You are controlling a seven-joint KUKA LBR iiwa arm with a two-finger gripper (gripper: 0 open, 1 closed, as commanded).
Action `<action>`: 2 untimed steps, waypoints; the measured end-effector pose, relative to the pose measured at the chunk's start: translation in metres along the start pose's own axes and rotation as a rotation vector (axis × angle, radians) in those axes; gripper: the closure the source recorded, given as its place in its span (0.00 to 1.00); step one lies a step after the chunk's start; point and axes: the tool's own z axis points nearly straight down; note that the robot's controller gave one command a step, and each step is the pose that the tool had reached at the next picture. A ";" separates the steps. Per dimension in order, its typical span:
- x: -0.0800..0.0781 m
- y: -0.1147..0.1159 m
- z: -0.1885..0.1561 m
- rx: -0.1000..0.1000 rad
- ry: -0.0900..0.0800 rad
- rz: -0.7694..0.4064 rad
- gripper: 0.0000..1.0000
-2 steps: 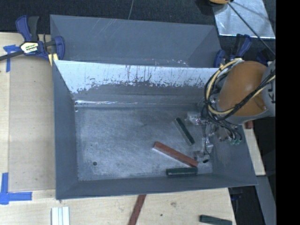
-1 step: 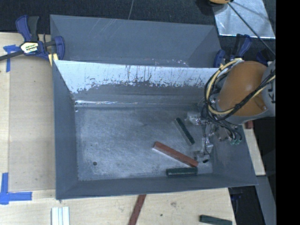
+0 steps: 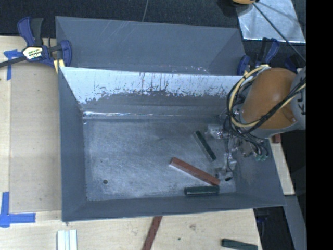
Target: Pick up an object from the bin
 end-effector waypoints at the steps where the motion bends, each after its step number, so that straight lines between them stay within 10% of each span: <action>1: -0.018 0.023 0.016 0.002 -0.006 -0.074 1.00; 2: -0.018 0.023 0.016 0.002 -0.006 -0.075 1.00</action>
Offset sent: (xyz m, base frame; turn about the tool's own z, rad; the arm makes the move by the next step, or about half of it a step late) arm 0.0000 0.0000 0.0000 0.0000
